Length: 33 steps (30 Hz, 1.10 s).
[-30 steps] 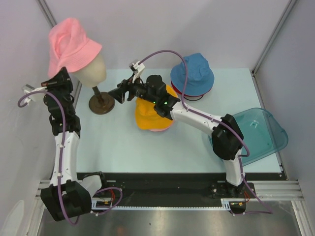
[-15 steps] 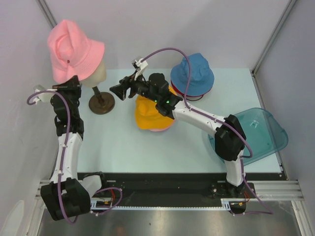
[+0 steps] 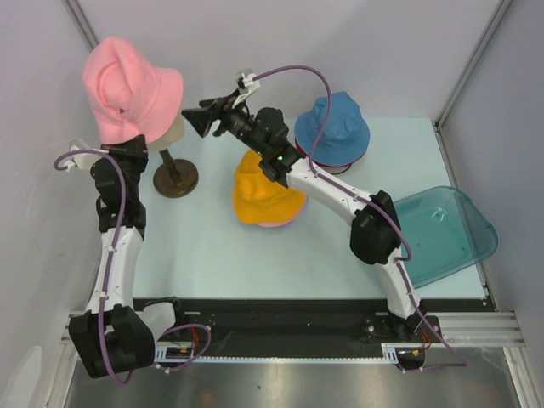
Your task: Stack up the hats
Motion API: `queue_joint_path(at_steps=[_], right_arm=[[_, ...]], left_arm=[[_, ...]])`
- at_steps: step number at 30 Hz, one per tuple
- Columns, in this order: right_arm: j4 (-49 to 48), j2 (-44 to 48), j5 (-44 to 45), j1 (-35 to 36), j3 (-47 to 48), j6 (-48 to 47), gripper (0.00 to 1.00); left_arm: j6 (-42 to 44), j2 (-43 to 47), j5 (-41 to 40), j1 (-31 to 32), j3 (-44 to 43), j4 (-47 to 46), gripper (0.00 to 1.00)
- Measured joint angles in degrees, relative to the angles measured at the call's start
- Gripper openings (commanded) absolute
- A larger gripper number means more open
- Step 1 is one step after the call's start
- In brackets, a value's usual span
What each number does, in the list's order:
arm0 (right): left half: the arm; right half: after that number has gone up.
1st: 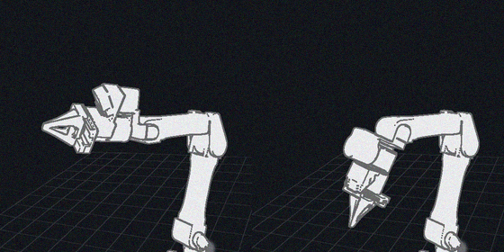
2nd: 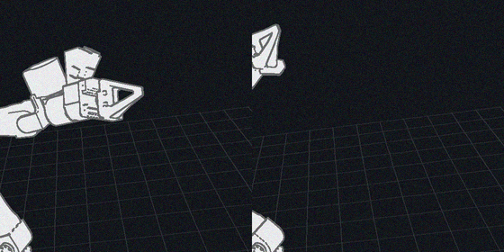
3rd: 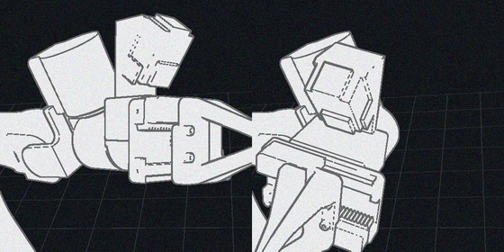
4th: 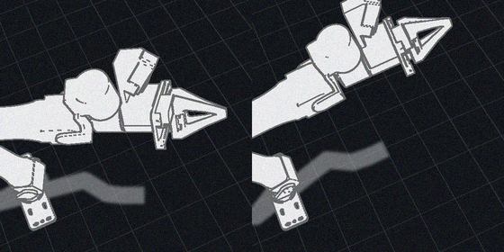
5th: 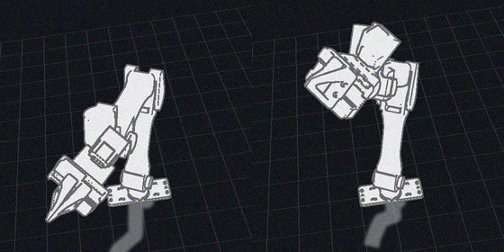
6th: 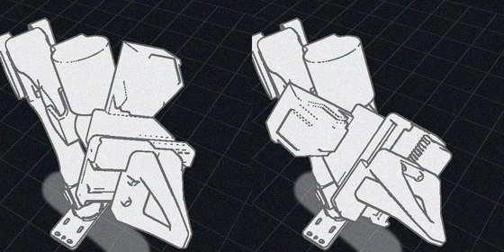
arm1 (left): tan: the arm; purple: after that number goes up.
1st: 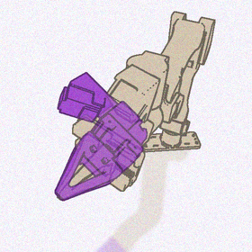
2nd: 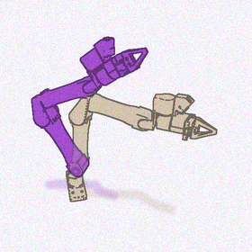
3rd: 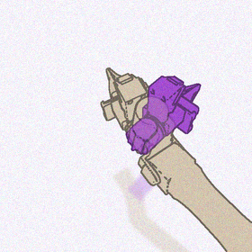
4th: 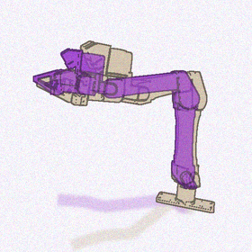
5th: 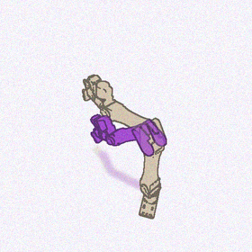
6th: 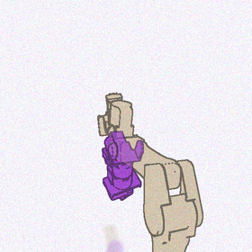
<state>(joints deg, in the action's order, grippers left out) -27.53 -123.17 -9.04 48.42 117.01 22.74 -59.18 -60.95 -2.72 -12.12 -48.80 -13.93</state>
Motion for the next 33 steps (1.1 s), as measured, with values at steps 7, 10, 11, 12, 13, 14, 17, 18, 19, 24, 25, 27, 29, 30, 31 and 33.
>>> queue_joint_path(at_steps=[7, 10, 11, 12, 13, 14, 17, 18, 19, 24, 25, 27, 29, 30, 31, 33], right_arm=[[-1.68, -15.69, 2.27, -2.43, 20.35, 8.07, 0.71], [-1.73, -19.30, 2.62, -2.89, 22.16, 12.09, 0.70], [-1.73, -20.11, 2.58, -2.99, 22.18, 13.27, 0.70], [-1.75, -20.83, 2.49, -3.08, 22.18, 14.19, 0.69], [-1.70, -21.40, 2.21, -3.17, 22.18, 14.97, 0.69], [-1.77, -21.92, 1.97, -3.19, 22.18, 15.80, 0.69], [-2.45, -22.56, 1.01, -3.23, 22.18, 17.77, 0.68], [-2.84, -22.58, 0.92, -3.23, 22.18, 18.49, 0.68], [-3.43, -22.58, 0.68, -3.23, 22.21, 19.12, 0.68], [-5.38, -22.58, -0.79, -3.23, 23.43, 21.05, 0.69], [-5.49, -22.58, -1.25, -3.23, 23.69, 21.49, 0.69], [-5.51, -22.58, -2.34, -3.28, 24.20, 22.36, 0.69], [-5.25, -22.58, -3.17, -3.28, 24.72, 22.84, 0.70], [-5.11, -22.64, -3.61, -3.30, 25.05, 23.10, 0.70], [-5.09, -22.67, -3.96, -3.32, 25.29, 23.52, 0.70], [-4.96, -23.04, -4.68, -3.39, 26.08, 24.24, 0.71]], left_arm=[[1.51, 0.02, 2.84, 0.00, -0.17, 0.37, 0.00], [1.79, 0.02, 3.76, 0.00, -0.17, 0.33, 0.00], [1.81, 0.02, 4.24, 0.00, -0.17, 0.31, 0.00], [1.81, 0.02, 4.52, 0.00, -0.17, 0.31, 0.00], [1.81, 0.02, 4.74, 0.00, -0.17, 0.31, 0.00], [1.81, 0.02, 4.92, 0.00, -0.17, 0.31, 0.01], [1.81, 0.00, 5.20, 0.00, -0.17, 0.31, 0.00], [1.81, 0.00, 5.42, 0.00, -0.17, 0.31, 0.00], [1.81, 0.00, 5.57, 0.00, -0.17, 0.31, 0.00], [2.36, -0.02, 6.60, 0.00, -0.17, 0.39, 0.00], [2.67, 0.00, 7.04, 0.00, -0.17, 0.48, 0.00], [3.15, -0.02, 8.46, 0.00, -0.17, 0.92, 0.00], [3.78, -0.02, 9.79, 0.00, -0.17, 1.40, 0.00], [4.09, -0.02, 10.60, 0.00, -0.17, 1.53, 0.00], [4.31, -0.02, 11.13, 0.00, -0.17, 1.66, 0.00], [4.90, -0.02, 12.44, 0.00, -0.17, 2.03, 0.00]])
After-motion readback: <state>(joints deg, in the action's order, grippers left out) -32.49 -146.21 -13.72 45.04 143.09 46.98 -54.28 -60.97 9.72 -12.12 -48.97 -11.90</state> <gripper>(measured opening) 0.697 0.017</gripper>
